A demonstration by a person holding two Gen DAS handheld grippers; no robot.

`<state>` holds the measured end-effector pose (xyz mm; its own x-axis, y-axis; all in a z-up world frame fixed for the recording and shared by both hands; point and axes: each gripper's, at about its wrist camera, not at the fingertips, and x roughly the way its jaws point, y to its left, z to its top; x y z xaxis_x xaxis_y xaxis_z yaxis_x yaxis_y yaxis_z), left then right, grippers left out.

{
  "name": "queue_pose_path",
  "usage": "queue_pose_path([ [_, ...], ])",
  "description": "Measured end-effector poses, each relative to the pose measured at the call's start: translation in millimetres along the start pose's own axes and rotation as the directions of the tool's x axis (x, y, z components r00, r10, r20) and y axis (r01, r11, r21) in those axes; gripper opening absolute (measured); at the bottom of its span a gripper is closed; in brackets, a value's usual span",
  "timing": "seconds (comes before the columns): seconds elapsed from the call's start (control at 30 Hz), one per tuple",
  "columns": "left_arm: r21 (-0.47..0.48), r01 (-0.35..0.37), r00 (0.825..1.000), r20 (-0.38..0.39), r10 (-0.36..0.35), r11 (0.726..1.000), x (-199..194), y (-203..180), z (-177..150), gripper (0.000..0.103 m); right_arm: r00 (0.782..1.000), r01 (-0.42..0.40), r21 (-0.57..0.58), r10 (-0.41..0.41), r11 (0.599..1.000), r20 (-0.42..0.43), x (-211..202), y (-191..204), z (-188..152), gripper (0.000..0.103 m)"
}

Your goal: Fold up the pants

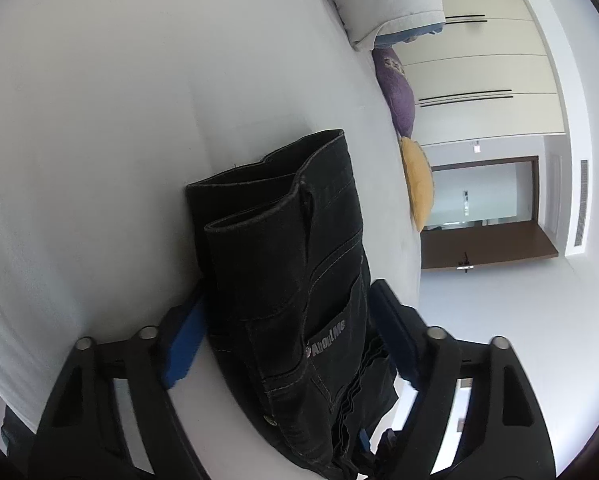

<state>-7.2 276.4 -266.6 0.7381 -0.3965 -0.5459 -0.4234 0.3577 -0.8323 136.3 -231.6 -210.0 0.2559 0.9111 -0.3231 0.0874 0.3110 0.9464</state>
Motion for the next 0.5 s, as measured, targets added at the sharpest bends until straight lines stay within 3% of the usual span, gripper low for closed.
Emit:
queue_pose_path([
  [0.07,-0.032,-0.005,1.000,-0.009,0.004,0.999,8,2,1,0.035,1.000,0.000,-0.001,0.000,1.000,0.000,-1,-2,0,0.042],
  [0.1,-0.058,0.008,1.000,-0.010,-0.009,0.998,9,7,2,0.032,1.000,0.000,0.000,0.000,1.000,-0.001,-4,-3,-1,0.042],
  [0.33,-0.080,0.047,0.999,0.020,-0.045,0.996,-1,3,6,0.019,1.000,0.003,0.022,-0.003,1.000,-0.002,1,2,2,0.043],
  [0.5,-0.036,0.024,0.998,0.052,-0.022,0.999,-4,-15,7,0.013,0.999,-0.017,-0.021,0.016,1.000,-0.051,16,18,1,0.049],
])
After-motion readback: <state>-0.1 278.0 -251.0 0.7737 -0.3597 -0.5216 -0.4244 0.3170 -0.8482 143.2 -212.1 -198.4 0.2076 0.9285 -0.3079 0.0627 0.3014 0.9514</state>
